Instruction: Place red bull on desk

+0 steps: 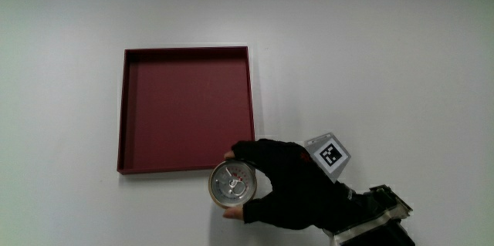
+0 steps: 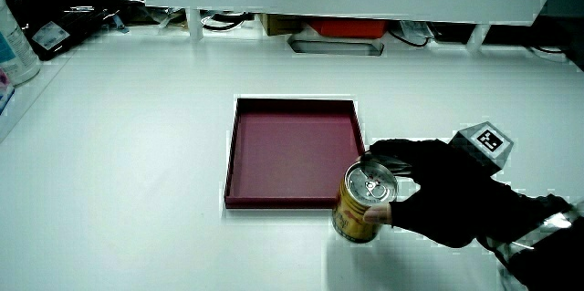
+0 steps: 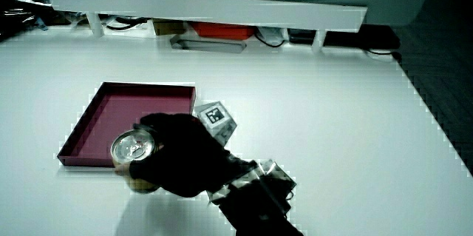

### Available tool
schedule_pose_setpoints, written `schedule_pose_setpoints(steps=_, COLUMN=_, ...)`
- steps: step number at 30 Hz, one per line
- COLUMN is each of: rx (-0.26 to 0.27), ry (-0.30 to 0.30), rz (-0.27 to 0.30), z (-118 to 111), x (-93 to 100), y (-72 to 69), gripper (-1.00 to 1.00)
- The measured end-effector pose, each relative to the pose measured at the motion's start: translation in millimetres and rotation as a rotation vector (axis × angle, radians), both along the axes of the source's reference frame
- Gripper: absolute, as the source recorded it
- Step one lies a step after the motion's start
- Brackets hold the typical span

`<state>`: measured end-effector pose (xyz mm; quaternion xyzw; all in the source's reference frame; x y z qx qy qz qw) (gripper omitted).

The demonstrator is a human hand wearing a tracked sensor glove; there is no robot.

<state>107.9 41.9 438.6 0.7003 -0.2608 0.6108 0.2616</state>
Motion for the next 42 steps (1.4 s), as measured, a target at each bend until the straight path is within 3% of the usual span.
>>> schedule_pose_setpoints(steps=3, rx=-0.013, ry=0.032, rz=-0.003, z=10, x=4.4, y=6.5, gripper=0.00)
schedule_pose_setpoints(steps=8, rx=-0.080, ry=0.045, rz=0.001, z=24, x=11.3, y=15.0, gripper=0.00)
schedule_pose_setpoints(steps=9, rx=-0.061, ry=0.057, rz=0.001, z=28, x=13.9, y=16.9, gripper=0.00)
schedule_pose_setpoints(steps=11, rx=-0.105, ry=0.025, rz=0.014, z=30, x=16.1, y=19.8, gripper=0.00)
schedule_pose_setpoints(steps=12, rx=-0.093, ry=0.038, rz=0.015, z=32, x=17.5, y=20.9, gripper=0.00)
schedule_pose_setpoints(steps=14, rx=-0.122, ry=0.041, rz=0.016, z=36, x=18.6, y=23.0, gripper=0.00)
schedule_pose_setpoints(steps=15, rx=-0.103, ry=0.042, rz=0.014, z=37, x=18.8, y=23.2, gripper=0.00)
schedule_pose_setpoints(steps=20, rx=-0.151, ry=0.033, rz=0.023, z=45, x=21.0, y=28.0, gripper=0.00)
schedule_pose_setpoints(steps=21, rx=-0.156, ry=0.012, rz=0.015, z=46, x=21.1, y=27.7, gripper=0.00)
schedule_pose_setpoints(steps=23, rx=-0.138, ry=0.028, rz=0.021, z=45, x=21.5, y=28.7, gripper=0.00)
schedule_pose_setpoints(steps=27, rx=-0.161, ry=0.028, rz=0.008, z=45, x=20.0, y=28.1, gripper=0.00)
schedule_pose_setpoints(steps=38, rx=-0.199, ry=0.008, rz=0.006, z=47, x=19.5, y=28.8, gripper=-0.41)
schedule_pose_setpoints(steps=42, rx=-0.194, ry=0.029, rz=-0.004, z=48, x=19.9, y=28.7, gripper=-0.56)
